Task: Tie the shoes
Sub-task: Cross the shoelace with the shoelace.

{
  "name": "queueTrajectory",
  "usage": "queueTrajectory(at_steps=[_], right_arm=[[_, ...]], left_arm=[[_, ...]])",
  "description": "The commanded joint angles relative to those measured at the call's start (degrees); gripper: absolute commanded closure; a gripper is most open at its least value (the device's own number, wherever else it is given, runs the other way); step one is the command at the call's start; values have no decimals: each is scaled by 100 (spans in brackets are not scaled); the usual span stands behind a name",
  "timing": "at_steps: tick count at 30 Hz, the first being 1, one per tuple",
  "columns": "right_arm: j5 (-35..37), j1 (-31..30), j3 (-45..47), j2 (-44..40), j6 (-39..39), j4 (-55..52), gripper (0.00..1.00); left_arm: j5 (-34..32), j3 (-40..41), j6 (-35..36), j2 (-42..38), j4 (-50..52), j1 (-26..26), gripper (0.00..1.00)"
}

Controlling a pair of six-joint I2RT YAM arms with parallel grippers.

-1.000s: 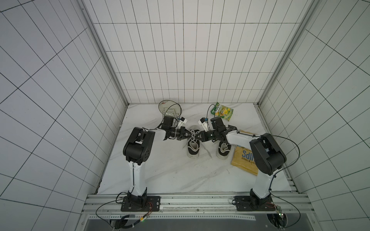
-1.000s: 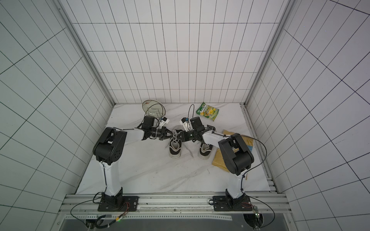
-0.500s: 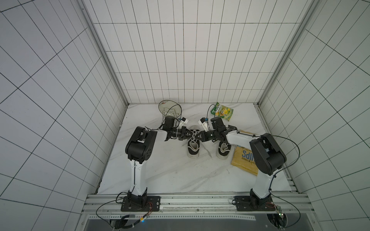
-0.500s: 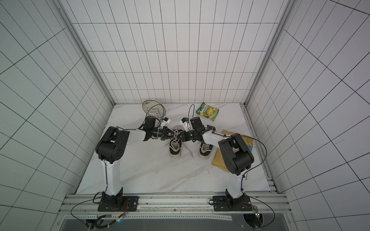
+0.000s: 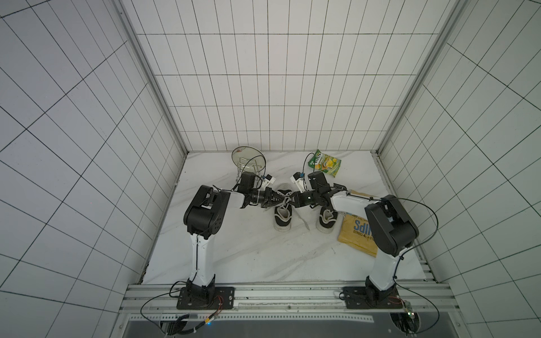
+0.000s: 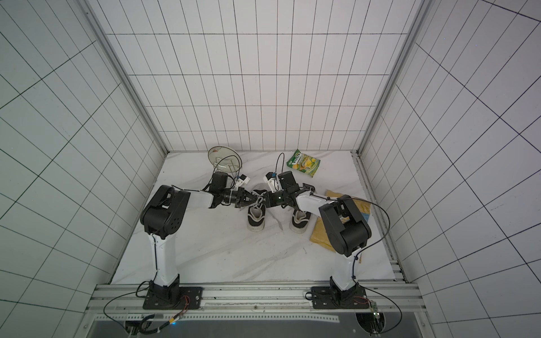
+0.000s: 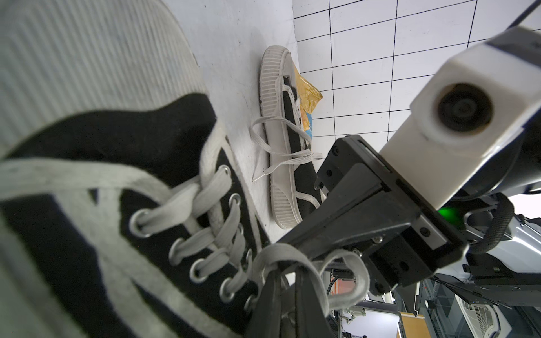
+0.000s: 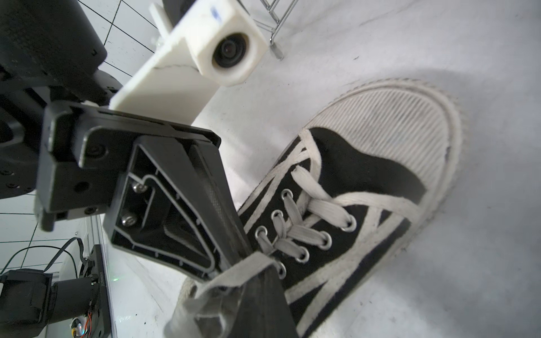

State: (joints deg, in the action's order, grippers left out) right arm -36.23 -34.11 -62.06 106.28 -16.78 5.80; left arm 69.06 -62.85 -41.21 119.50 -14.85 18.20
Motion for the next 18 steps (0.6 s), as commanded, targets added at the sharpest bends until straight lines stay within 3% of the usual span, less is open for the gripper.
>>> queueTrajectory(at_steps=[1, 18], right_arm=[[-66, 40, 86, -153, -113, 262, 98], [-315, 45, -15, 58, -238, 343, 98]], left_arm=[[-31, 105, 3, 62, -148, -144, 88], [343, 62, -237, 211, -456, -18, 80]])
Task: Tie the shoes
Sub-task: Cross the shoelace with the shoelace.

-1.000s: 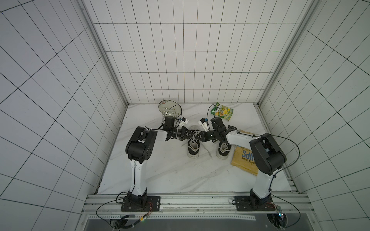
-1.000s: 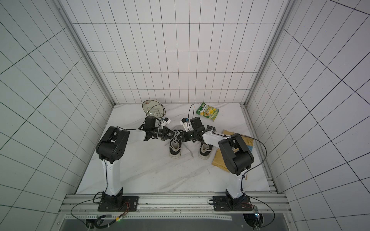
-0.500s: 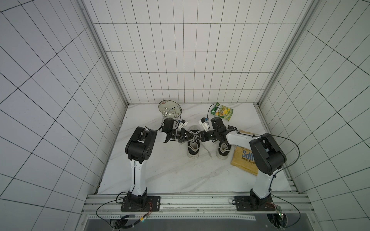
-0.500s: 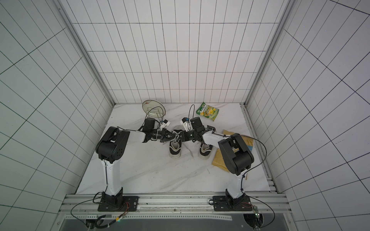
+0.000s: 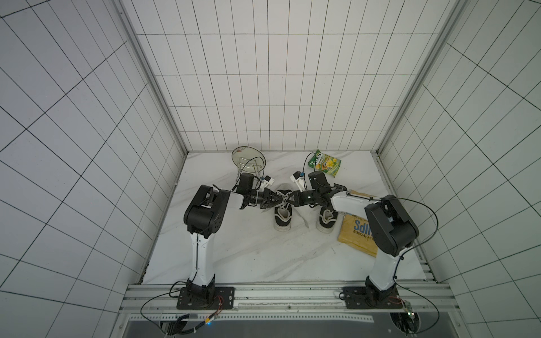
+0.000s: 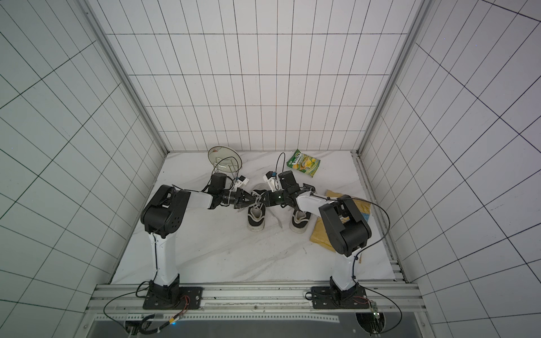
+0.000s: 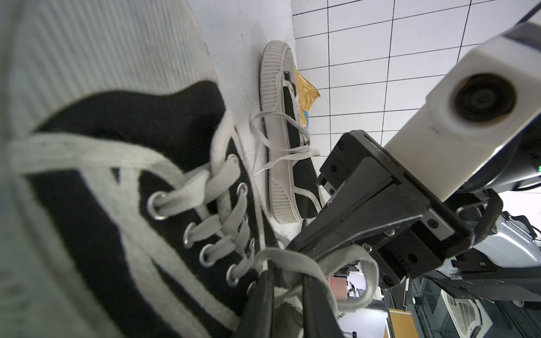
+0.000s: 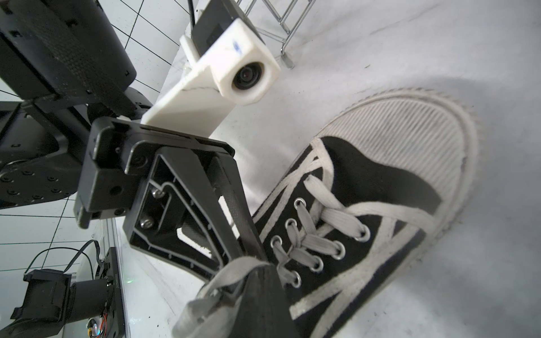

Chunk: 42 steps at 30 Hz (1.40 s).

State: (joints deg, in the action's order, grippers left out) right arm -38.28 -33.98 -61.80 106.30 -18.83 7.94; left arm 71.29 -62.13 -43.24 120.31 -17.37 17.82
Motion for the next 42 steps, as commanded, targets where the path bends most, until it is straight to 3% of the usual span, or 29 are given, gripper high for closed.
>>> queueTrajectory(at_steps=[1, 9, 16, 21, 32, 37, 42], right_arm=[[-109, 32, -40, 57, -33, 128, 98], [-223, 34, -49, 98, -93, 231, 98], [-505, 32, -117, 241, -121, 269, 98], [-399, 49, -73, 173, -79, 260, 96], [593, 593, 607, -996, -50, -86, 54], [116, 424, 383, -915, 77, -224, 43], [-47, 156, -89, -346, 77, -276, 39]], left_arm=[[121, 5, -51, 124, -235, 19, 79], [184, 21, -206, 198, -415, 63, 78], [110, 86, -505, 195, -901, 55, 100], [-33, 207, -554, 143, -1000, -28, 100], [-220, 355, -483, 22, -1014, -95, 100], [-234, 377, -466, -3, -1013, -95, 100], [-220, 359, -483, 10, -1015, -95, 100]])
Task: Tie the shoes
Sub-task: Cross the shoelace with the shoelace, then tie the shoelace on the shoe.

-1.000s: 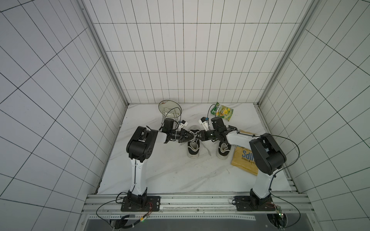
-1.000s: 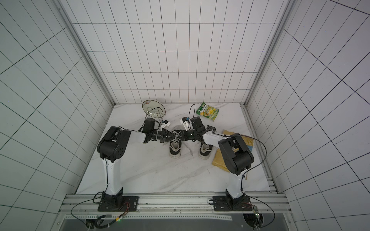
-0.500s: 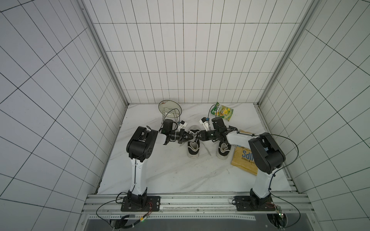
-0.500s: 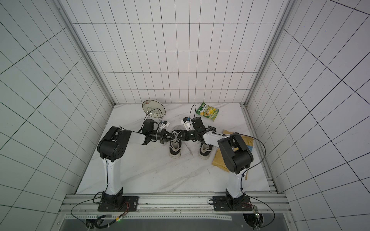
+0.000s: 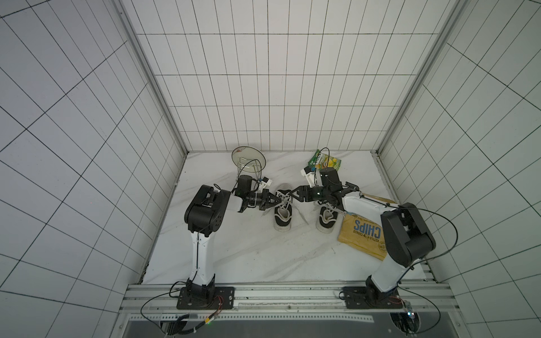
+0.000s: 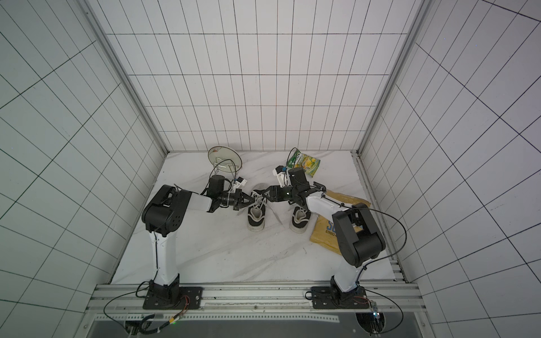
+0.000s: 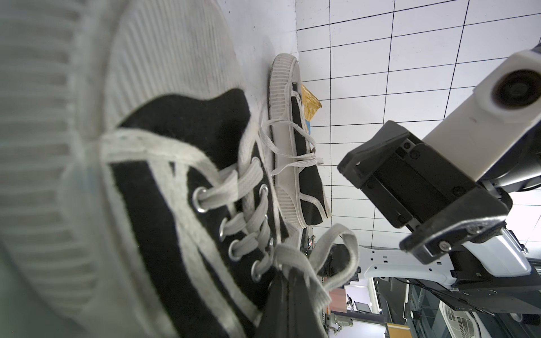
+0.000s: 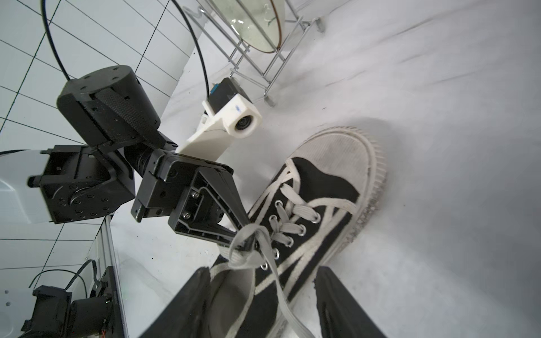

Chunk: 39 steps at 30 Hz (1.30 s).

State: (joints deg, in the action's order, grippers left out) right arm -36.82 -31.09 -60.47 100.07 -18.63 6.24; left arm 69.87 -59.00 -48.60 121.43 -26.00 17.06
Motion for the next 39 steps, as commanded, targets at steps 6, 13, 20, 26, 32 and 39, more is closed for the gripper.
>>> queueTrajectory(at_steps=[6, 13, 20, 26, 32, 39], right_arm=[[-185, -203, -352, 602, -131, 62, 42], [-119, -204, -210, 553, -249, 277, 92], [241, -73, 262, 63, -215, 318, 98], [348, 95, 622, -253, -191, 182, 98], [479, 182, 840, -401, -119, -31, 99], [612, 296, 985, -415, -114, -105, 100]], left_arm=[[-78, 55, 57, -108, -146, -18, 100], [-130, 131, 61, -171, -167, -35, 100], [-505, 747, 182, -676, -206, -394, 100], [-831, 1096, 307, -1011, 128, -685, 100], [-1325, 1332, 489, -1268, 702, -1037, 100], [-1789, 1460, 465, -1262, 1018, -1301, 100]])
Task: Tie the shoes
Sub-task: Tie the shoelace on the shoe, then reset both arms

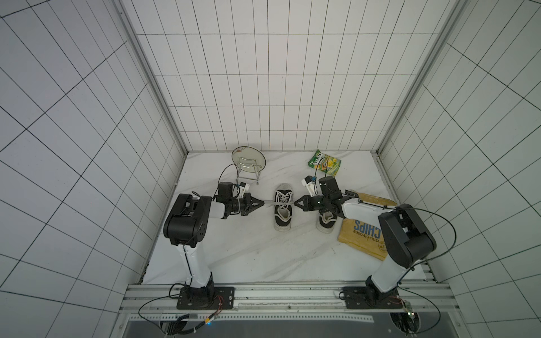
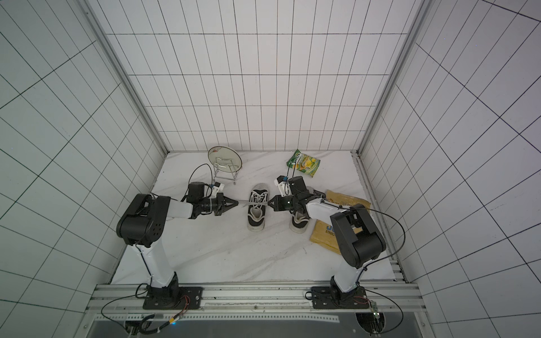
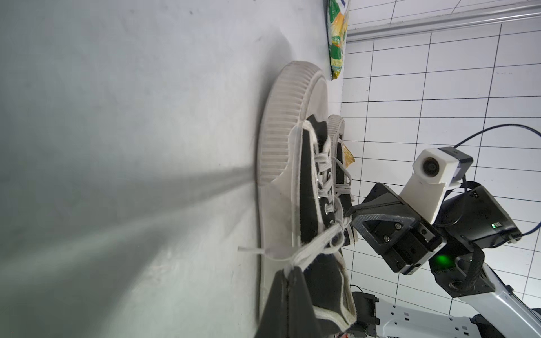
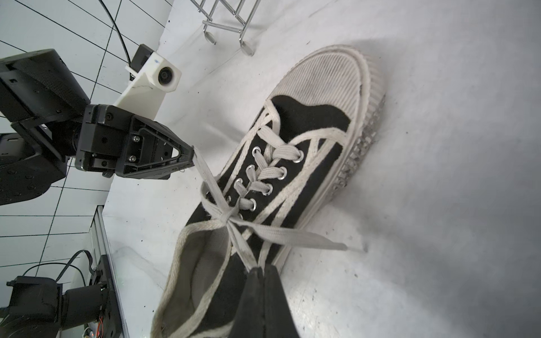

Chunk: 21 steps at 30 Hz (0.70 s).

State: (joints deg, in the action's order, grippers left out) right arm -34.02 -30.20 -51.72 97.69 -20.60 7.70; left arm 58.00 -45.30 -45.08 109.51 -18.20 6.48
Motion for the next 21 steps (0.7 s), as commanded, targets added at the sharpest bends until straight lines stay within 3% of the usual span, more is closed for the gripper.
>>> queueTrajectory(at_steps=[1, 7, 8, 11, 12, 15, 19, 21], right_arm=[[342, 215, 128, -174, 82, -245, 100], [244, 162, -48, -356, 250, -410, 99], [238, 123, -173, -417, 370, -559, 91], [321, 41, -537, -644, 643, -1002, 48], [358, 49, -638, -746, 698, -1139, 37], [702, 82, -823, -1173, 824, -1487, 22], [1056, 543, -676, -1924, 838, -1559, 4], [1146, 1015, -461, -2325, 883, -1545, 1]], left_arm=[[-643, 112, 105, -84, 238, -275, 100], [-792, 105, 432, -415, 545, -229, 100], [-874, 50, 615, -549, 771, -161, 100], [-1345, -149, 1306, -1076, 1653, 59, 52], [-1557, -254, 1580, -1287, 2010, 134, 41], [-2335, -524, 2214, -1985, 2911, 204, 21], [-4113, -559, 2825, -3146, 3448, 146, 12], [-4894, -374, 2954, -3731, 3237, -89, 2]])
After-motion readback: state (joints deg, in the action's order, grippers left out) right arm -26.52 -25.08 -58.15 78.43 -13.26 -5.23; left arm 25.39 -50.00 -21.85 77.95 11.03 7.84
